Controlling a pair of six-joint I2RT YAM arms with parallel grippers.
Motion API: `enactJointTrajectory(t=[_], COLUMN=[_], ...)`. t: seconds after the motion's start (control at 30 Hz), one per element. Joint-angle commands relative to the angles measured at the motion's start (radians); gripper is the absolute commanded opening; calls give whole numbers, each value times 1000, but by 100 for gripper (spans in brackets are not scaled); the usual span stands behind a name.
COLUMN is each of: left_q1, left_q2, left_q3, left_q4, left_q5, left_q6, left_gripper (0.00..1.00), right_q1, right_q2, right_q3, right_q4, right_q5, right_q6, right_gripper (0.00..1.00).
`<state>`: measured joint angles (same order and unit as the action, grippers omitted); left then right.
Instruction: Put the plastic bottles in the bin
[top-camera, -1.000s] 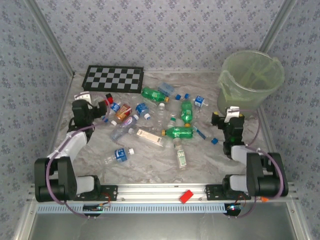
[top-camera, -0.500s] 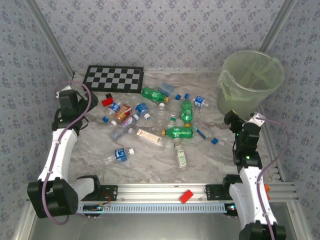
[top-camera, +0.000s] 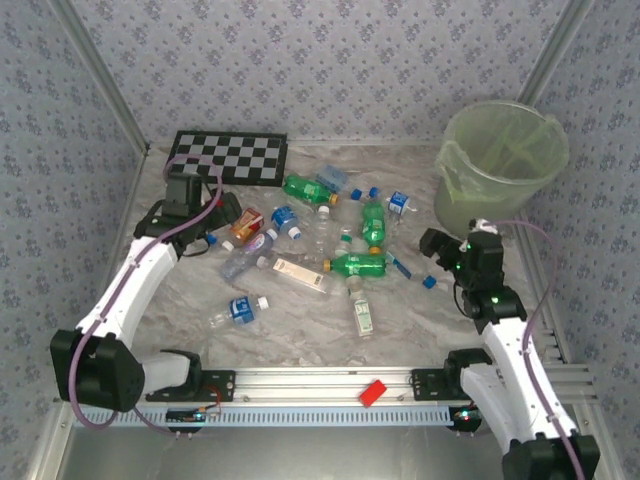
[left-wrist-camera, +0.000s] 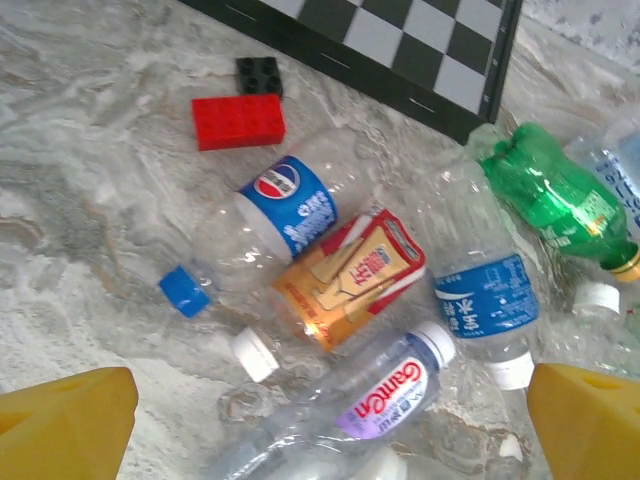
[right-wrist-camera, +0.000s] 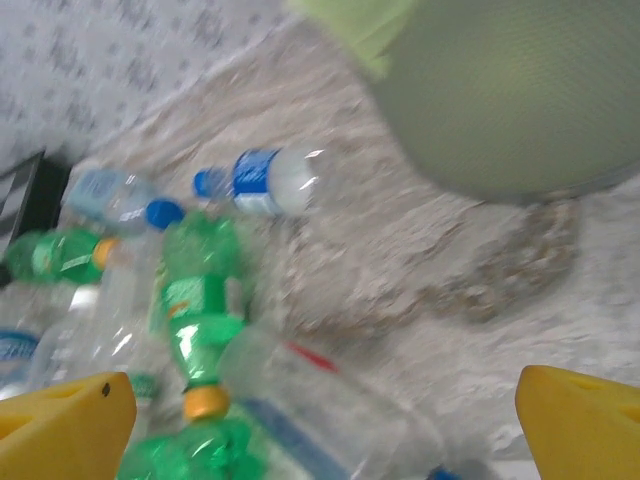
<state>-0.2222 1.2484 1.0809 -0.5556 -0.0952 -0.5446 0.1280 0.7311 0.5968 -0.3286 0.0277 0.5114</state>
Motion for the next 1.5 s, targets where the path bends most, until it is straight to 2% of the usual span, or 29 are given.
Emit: enactJointTrajectory(t=[0.0, 0.07, 0.2, 0.33, 0.47, 0.6, 0.73, 0.9, 1.03, 1.17, 1.3, 1.37, 1.47], left_q1=[-38, -56, -81, -84, -84, -85, -85, -117, -117, -118, -117, -117, -117], left_q2=[60, 87, 56, -28, -132, -214, -295, -356, -432, -510, -531, -530, -526], left_q3=[83, 104, 71, 11, -46, -72, -73, -62, -105, -164, -171, -181, -167], left_q4=[-149, -202, -205, -194, -180, -208, -261, -326, -322, -292, -316, -307, -337], left_q5=[-90, -122, -75, -4, 56, 83, 106, 122, 135, 125, 100, 106, 80], left_q6=[-15, -21, 18, 32, 16, 8, 13, 22, -11, -15, -43, -39, -46], left_gripper=[100, 100, 100, 100, 100, 100, 100, 100, 100, 100, 100, 100, 100], right_q1=[129, 227, 391, 511, 599, 693, 711, 740, 733, 762, 798, 798, 752], right_q2=[78, 136, 251, 378, 527, 657, 794, 946, 1071, 1140, 1213, 1247, 1293], right_q3=[113, 166, 267, 377, 560, 707, 836, 979, 1089, 1127, 1200, 1217, 1226], right_q4=[-99, -126, -159, -191, -315, -366, -444, -509, -602, -550, -592, -628, -655], right_q5=[98, 186, 318, 339, 344, 352, 308, 279, 228, 215, 149, 145, 114], right_q6=[-58, -73, -73, -103, -115, -126, -54, -40, 33, -20, -66, -55, 19], right_gripper=[99, 99, 99, 99, 99, 99, 99, 100, 95, 93, 93, 92, 84])
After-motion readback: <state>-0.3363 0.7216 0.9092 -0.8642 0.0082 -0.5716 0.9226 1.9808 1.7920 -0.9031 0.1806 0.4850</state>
